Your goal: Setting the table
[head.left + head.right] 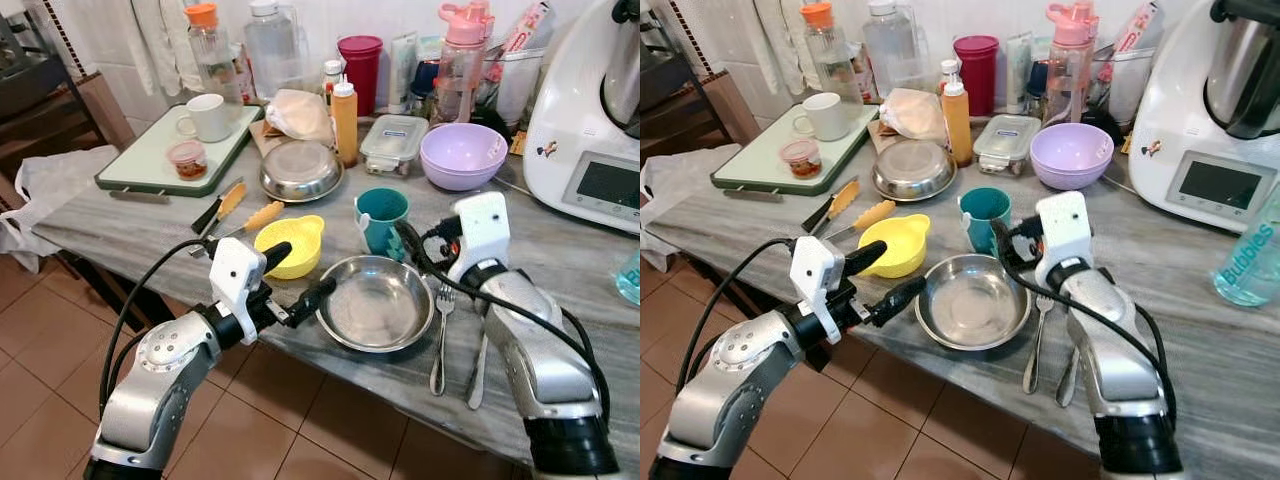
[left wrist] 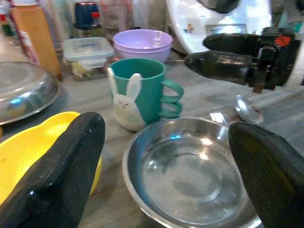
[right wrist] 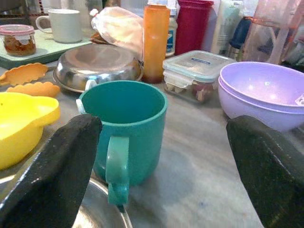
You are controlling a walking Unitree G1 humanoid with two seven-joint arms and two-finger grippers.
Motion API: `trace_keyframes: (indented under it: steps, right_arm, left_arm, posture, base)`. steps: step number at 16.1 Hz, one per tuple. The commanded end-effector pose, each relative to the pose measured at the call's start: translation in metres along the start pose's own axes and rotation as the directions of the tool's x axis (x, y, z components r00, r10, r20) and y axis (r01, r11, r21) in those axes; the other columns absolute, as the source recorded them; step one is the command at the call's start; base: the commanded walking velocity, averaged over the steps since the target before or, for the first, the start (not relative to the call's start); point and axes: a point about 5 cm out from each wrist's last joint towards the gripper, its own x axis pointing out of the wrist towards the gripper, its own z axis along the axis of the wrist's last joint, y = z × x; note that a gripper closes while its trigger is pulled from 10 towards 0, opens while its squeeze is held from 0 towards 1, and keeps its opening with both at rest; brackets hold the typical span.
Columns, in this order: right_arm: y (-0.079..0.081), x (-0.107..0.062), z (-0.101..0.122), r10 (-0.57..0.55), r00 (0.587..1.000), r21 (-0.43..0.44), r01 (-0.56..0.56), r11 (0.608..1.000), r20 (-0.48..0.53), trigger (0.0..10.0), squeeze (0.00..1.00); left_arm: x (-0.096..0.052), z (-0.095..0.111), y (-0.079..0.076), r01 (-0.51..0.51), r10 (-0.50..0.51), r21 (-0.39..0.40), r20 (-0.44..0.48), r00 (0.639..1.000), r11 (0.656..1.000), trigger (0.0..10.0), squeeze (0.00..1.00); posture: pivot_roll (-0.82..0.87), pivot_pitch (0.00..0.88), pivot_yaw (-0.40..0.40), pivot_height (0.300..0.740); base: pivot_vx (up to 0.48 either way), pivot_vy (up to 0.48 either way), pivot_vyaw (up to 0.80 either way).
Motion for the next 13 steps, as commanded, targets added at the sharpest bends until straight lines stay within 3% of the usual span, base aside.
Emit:
trace_keyframes:
  steps: [1, 5, 8, 11, 13]
  right_arm:
    - [0.000, -0.003, 0.006, -0.010, 1.000, -0.002, 0.010, 1.000, 0.020, 10.0, 1.00]
    - [0.001, -0.009, 0.005, -0.028, 0.999, -0.009, 0.028, 1.000, 0.017, 10.0, 1.00]
    - [0.008, -0.010, 0.018, -0.045, 0.996, -0.001, 0.045, 0.999, 0.075, 10.0, 1.00]
    - [0.008, -0.015, 0.027, -0.120, 0.984, -0.046, 0.127, 0.991, 0.132, 10.0, 1.00]
    - [0.007, -0.019, 0.024, -0.136, 0.983, -0.012, 0.139, 0.990, 0.126, 10.0, 1.00]
  left_arm:
    - [-0.001, -0.001, 0.002, 0.011, -0.011, 0.003, -0.023, 1.000, 1.000, 10.0, 0.00]
    - [0.000, -0.002, 0.006, -0.015, 0.015, 0.010, -0.021, 1.000, 1.000, 10.0, 0.00]
    - [-0.003, 0.002, 0.037, -0.250, 0.250, -0.018, 0.026, 0.968, 0.968, 10.0, 0.00]
    - [-0.015, 0.002, 0.062, -0.472, 0.474, -0.036, 0.043, 0.880, 0.881, 10.0, 0.00]
    - [-0.024, -0.002, 0.070, -0.584, 0.585, -0.039, 0.044, 0.809, 0.811, 10.0, 0.00]
  posture:
    - [-0.12, 0.000, 0.098, 0.740]
    - [-0.12, 0.000, 0.097, 0.740]
    - [-0.11, 0.000, 0.084, 0.740]
    - [-0.09, 0.000, 0.071, 0.740]
    - [-0.08, 0.000, 0.057, 0.740]
  base:
    - [0.000, 0.000, 0.00]
    - [0.000, 0.000, 0.00]
    - [0.000, 0.000, 0.00]
    - [0.000, 0.000, 0.00]
    - [0.000, 0.000, 0.00]
